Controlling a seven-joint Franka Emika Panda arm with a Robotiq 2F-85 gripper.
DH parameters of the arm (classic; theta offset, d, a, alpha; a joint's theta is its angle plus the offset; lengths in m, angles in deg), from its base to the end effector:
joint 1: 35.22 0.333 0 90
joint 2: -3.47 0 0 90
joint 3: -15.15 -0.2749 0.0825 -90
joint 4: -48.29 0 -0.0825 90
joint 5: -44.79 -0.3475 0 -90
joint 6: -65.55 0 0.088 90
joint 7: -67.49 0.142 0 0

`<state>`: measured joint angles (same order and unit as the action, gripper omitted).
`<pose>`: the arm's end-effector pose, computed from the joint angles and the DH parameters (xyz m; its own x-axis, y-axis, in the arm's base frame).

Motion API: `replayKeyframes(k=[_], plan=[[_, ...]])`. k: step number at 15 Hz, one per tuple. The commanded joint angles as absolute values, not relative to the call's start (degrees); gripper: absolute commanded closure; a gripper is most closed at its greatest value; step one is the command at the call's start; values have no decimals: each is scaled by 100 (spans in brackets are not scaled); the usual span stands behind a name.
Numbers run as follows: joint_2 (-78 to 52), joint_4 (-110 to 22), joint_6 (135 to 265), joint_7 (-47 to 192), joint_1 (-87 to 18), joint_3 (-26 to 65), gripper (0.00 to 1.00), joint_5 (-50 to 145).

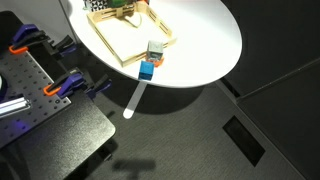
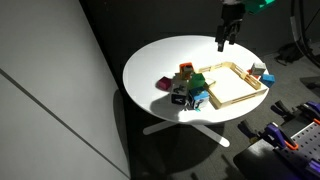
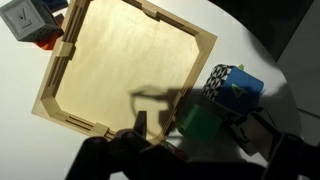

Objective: Put the green and yellow blocks in the box then put one square plush toy in the box

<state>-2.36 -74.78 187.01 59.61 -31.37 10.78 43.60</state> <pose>0.4957 0.0733 0.2921 0.9558 0.2663 -0.1249 0.2631 -0.9639 -0.0414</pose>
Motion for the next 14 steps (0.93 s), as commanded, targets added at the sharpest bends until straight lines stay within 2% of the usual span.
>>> replayKeyframes(k=[1,7,14], plan=[[-410,-7415,18893,6328,-3078,1050,0,4413],[-759,-7422,19589,6812,-2909,1035,0,4760],[-1366,-7205,19837,6912,-2714,1027,0,4959]])
